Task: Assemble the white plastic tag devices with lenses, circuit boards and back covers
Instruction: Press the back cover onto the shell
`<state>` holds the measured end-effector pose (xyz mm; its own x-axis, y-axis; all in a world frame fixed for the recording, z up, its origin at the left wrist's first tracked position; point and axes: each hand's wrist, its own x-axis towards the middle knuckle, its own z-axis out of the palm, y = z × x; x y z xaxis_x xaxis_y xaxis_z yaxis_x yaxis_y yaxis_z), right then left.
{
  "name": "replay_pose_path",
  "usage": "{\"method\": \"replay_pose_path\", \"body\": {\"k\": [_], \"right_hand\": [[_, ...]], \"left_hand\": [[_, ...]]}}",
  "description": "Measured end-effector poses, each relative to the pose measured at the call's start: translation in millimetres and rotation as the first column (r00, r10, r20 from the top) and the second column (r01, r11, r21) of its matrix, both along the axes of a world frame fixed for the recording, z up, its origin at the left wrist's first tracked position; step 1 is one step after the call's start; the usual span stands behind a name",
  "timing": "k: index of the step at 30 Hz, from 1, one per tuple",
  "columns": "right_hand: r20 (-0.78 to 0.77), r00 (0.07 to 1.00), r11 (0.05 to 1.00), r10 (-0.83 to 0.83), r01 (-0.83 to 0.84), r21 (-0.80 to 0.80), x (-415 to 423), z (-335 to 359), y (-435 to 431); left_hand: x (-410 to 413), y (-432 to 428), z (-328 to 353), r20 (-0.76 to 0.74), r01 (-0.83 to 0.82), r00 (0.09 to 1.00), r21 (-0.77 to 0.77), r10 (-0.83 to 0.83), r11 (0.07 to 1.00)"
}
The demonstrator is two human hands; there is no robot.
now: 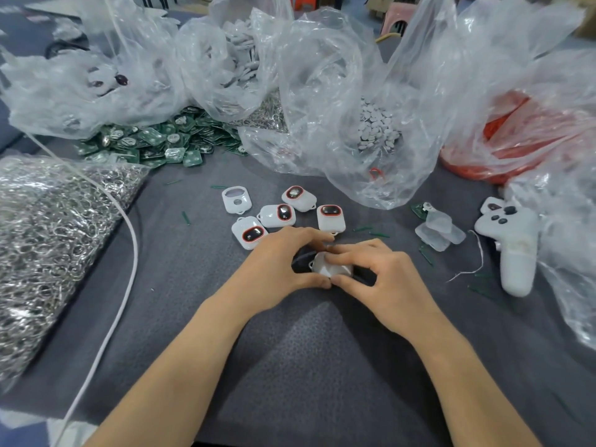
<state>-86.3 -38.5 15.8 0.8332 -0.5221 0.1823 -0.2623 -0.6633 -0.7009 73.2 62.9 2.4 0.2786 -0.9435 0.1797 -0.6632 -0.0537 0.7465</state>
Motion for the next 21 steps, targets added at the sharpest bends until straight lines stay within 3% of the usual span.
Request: {"method": "replay_pose_path", "body": {"k": [10, 15, 21], "right_hand": [[0.012, 1.0, 1.0, 0.025, -0.025, -0.004, -2, 2, -6], [0.053, 0.996, 0.988, 0.07, -0.062, -0.141, -6, -5, -2], [0.122, 0.983, 0.965, 0.14, -0.108, -0.24, -10, -15, -2]], "left_hand": [[2, 1, -2, -0.011, 0.016, 1.0, 0.012, -0.016, 1.0], [2, 0, -1, 0.137, 0.056, 0.989, 0.026, -0.059, 0.998], [-8, -1, 5, 0.131, 0.025, 0.991, 0.086, -0.037, 0.996]]}}
